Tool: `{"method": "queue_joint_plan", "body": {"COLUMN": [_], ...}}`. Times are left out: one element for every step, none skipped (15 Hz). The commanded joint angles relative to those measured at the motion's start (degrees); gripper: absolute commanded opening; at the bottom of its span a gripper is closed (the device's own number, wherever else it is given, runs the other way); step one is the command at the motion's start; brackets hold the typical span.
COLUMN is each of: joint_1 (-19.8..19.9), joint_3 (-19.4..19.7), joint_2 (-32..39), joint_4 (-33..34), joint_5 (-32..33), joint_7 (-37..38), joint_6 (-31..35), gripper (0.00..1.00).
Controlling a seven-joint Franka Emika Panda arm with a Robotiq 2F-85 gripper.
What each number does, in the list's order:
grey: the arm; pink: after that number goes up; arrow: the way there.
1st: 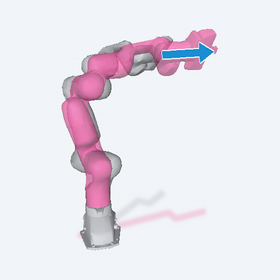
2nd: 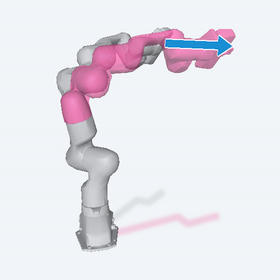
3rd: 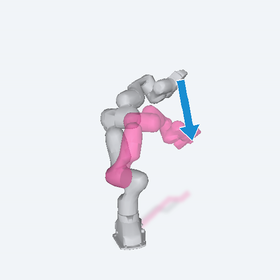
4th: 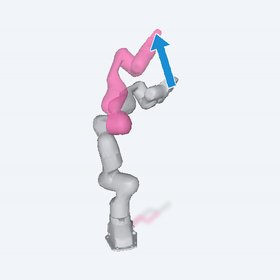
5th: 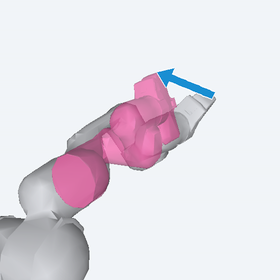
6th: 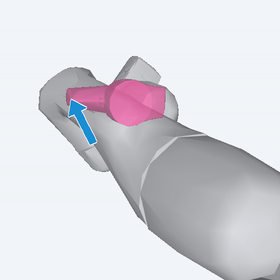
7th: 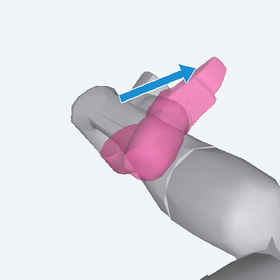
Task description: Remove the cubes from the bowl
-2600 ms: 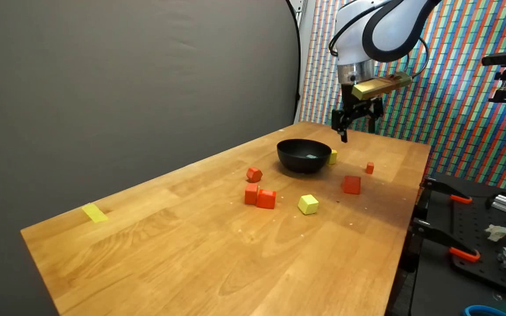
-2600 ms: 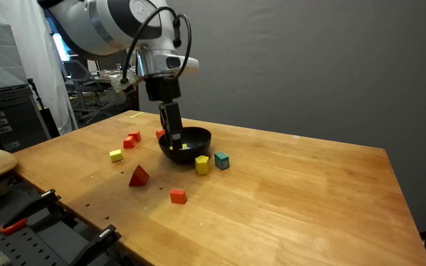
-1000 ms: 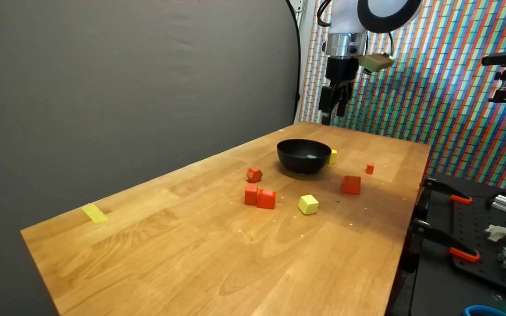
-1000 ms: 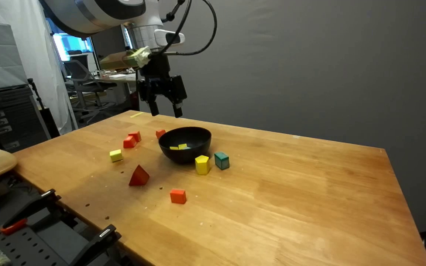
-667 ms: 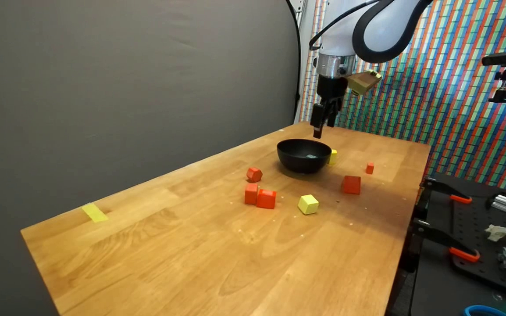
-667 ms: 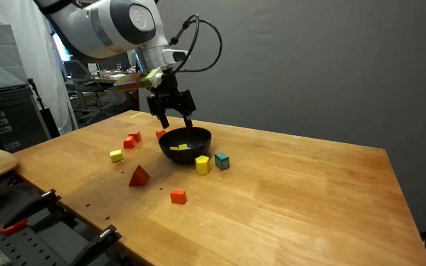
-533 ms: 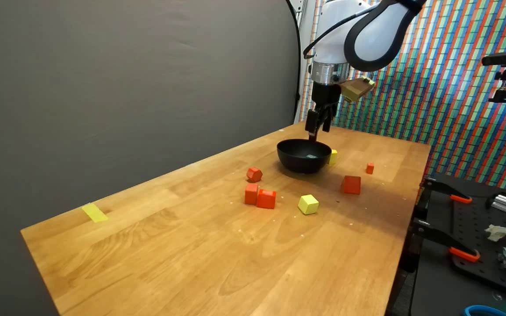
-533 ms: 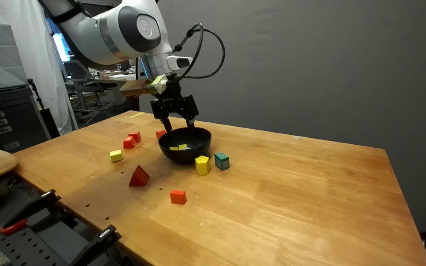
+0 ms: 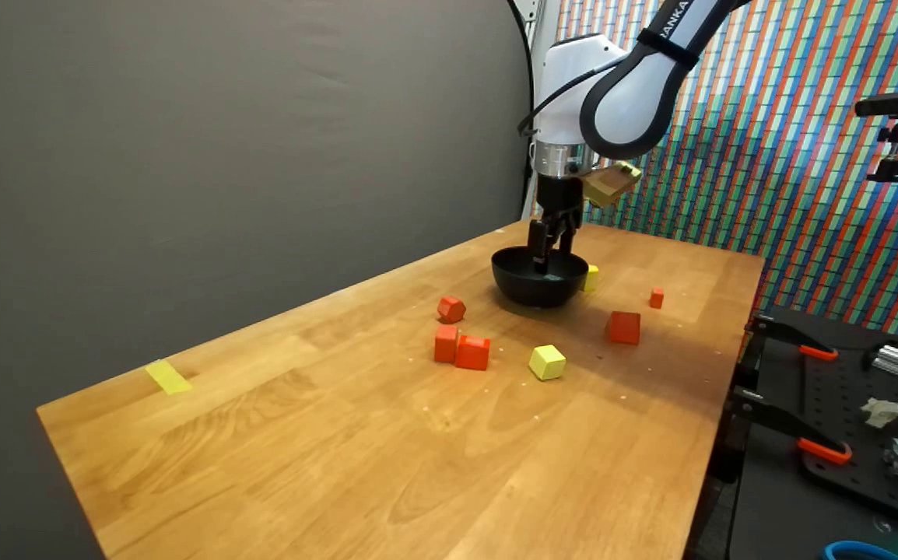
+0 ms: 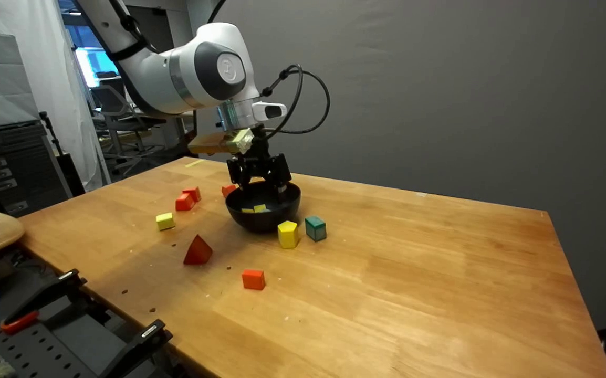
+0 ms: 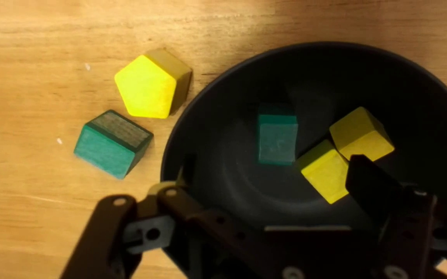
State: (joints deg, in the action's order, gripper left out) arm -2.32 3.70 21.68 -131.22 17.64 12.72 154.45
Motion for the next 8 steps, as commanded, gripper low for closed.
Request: {"method": "queue_joint_plan", "body": {"joint_1": [-1.1, -1.0, -1.1, -1.1, -1.1, -1.0, -1.1, -1.0], "joint_3": [1.0, 0.8, 0.9, 0.8, 0.8, 0.7, 0.7, 0.5], "joint_2": [2.3, 2.6, 2.9, 3.2, 3.4, 3.6, 3.9, 4.1], "joint_4": [1.9, 2.0, 2.1, 2.2, 2.4, 2.6, 2.9, 3.0], "joint_5": [-0.9, -1.0, -0.9, -1.1, -1.1, -1.3, -1.4, -1.7], "joint_7": [-2.2, -2.8, -3.0, -3.4, -3.6, -3.9, -4.0, -4.2], "joint_6": [-0.4, -0.6, -0.7, -0.8, -0.9, -1.0, -1.0, -1.1], "gripper": [0.76, 0.7, 0.61, 0.53, 0.46, 0.45, 0.41, 0.38]}}
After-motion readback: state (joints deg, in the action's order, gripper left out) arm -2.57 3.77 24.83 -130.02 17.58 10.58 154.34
